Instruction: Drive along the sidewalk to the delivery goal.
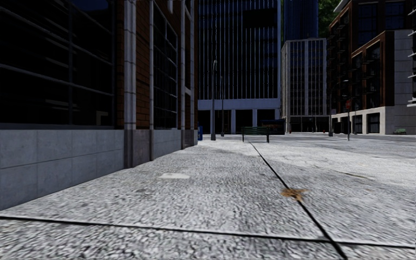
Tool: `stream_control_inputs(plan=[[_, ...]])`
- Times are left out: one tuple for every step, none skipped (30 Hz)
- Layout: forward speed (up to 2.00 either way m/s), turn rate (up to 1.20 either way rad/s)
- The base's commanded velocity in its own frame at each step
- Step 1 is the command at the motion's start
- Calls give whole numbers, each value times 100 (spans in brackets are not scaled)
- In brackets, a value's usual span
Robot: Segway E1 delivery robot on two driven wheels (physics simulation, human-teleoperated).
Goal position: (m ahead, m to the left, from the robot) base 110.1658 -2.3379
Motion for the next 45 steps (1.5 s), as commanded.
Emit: stream_control_inputs(plan=[[200,0],[200,0],[200,0],[200,0],[200,0],[200,0],[200,-11],[200,-19],[200,-21],[200,-21],[200,-21],[200,-21],[200,-21],[200,-21],[200,-21],[200,-21],[200,-22],[200,-24],[200,-30],[200,-36],[200,-38],[200,-38],[200,-38],[200,-39],[200,-39],[200,-39],[200,-39],[200,-39],[200,-39],[200,-39],[200,0],[200,0],[200,0],[200,0],[200,0],[200,0],[200,0],[200,0],[200,0],[200,0],[200,0],[200,0],[200,0],[200,0],[200,0]])
